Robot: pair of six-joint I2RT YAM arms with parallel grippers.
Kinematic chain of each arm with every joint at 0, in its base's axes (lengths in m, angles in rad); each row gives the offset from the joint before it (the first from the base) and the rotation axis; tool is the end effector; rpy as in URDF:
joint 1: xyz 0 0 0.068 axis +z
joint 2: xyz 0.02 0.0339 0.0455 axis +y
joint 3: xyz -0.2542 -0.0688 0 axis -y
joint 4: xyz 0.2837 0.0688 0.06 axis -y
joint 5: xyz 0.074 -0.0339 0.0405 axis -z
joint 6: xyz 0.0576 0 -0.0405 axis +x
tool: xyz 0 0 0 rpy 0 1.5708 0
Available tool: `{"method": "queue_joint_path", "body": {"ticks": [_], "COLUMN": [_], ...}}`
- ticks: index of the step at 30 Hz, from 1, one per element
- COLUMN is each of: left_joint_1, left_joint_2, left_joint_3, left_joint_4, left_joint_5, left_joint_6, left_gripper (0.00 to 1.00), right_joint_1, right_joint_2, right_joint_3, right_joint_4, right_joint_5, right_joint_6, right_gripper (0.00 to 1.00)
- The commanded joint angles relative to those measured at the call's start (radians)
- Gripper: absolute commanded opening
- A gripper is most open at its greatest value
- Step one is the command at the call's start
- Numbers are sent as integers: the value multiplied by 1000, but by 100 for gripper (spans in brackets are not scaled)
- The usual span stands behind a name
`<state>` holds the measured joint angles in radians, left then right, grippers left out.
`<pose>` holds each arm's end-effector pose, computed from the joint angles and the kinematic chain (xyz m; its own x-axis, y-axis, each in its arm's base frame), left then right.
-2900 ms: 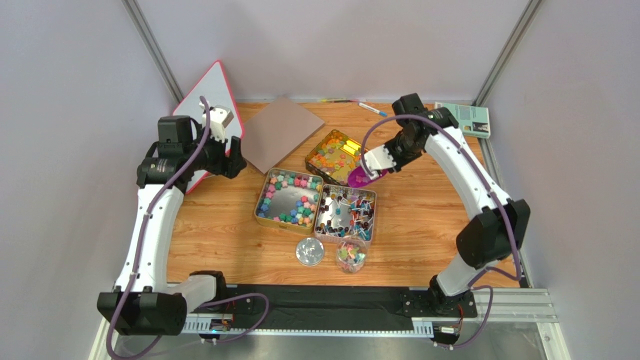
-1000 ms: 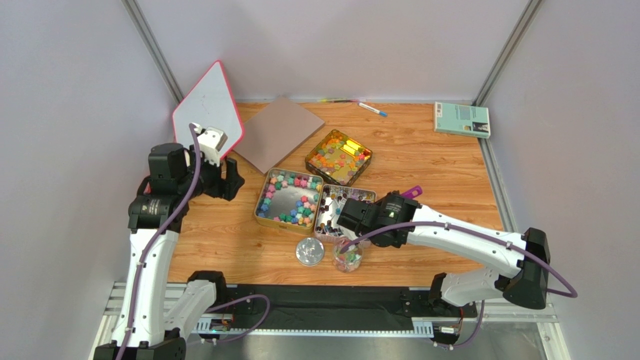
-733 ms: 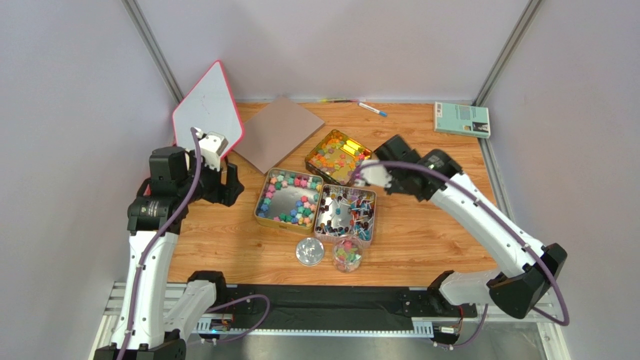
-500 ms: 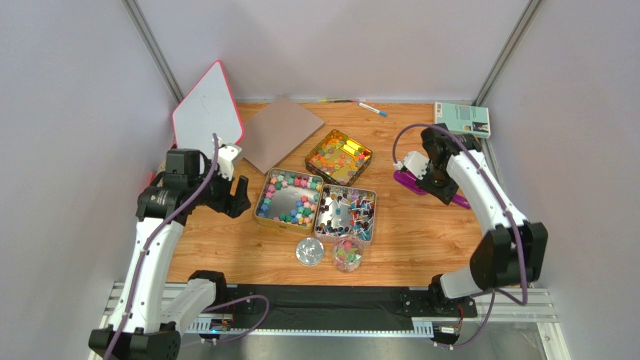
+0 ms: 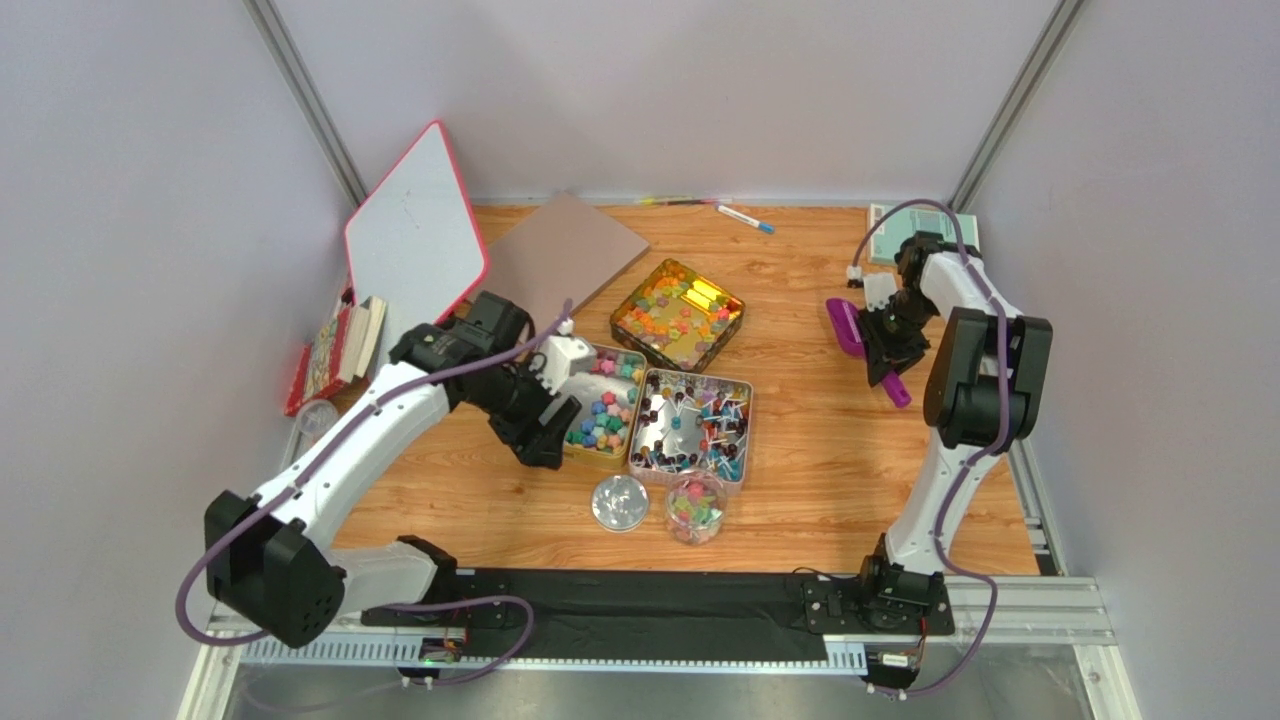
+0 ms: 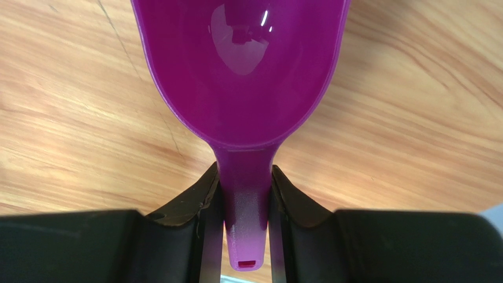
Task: Pack the candies
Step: Place the spatula at the center of the board, then adjust the storage box at the center of the board.
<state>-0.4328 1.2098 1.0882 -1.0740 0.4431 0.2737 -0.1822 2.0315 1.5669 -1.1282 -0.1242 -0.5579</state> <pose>0.2305 -0.1337 0.2592 -0.6722 0.5796 -0.4606 0.7304 0.6207 -0.2850 0.4051 -0.0674 0.1366 -0.9307 -0.3627 -0.0469 -0.3657 0.9234 0.1167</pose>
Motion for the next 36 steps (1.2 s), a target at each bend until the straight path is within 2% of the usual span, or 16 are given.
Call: {"method": "queue_joint_path", "body": {"ticks": [1, 3, 4, 6, 7, 10, 11, 15, 21, 24, 25, 27, 36], "left_joint_1": [-125, -202, -222, -263, -268, -282, -285, -306, -348, -350, -351, -350, -351], "left_joint_2": [77, 128, 143, 187, 207, 270, 284, 352, 445, 482, 502, 522, 600], "left_joint_3": [-36, -40, -54, -74, -68, -50, -51, -51, -8, 25, 54, 93, 171], "left_joint_4": [48, 65, 94, 132, 150, 187, 206, 311, 367, 379, 379, 376, 387], "left_joint_5": [-10, -20, -30, -53, -63, -66, -96, -116, -58, -38, -27, -14, 37], "left_joint_6": [-28, -54, -68, -109, -131, -171, -183, -229, -246, -252, -251, -249, -234], "left_gripper": [79, 77, 76, 69, 67, 65, 65, 64, 45, 31, 16, 2, 0], "right_joint_1": [15, 15, 13, 12, 10, -6, -10, -11, -10, -10, -10, -10, -8], "right_joint_2": [-42, -74, -85, -112, -143, -223, -244, -365, -470, -456, -452, -448, -485], "right_joint_3": [-69, -109, -137, -163, -186, -223, -243, -281, -274, -237, -231, -225, -284], "right_joint_4": [128, 171, 206, 235, 255, 286, 291, 301, 360, 360, 357, 349, 346], "right_joint_5": [-83, -62, -49, -43, -52, -101, -123, -227, -278, -281, -282, -290, -307], "right_joint_6": [72, 88, 95, 101, 107, 122, 128, 121, 136, 145, 148, 150, 147], "right_gripper": [15, 27, 38, 45, 50, 78, 81, 83, 81, 80, 80, 79, 77]}}
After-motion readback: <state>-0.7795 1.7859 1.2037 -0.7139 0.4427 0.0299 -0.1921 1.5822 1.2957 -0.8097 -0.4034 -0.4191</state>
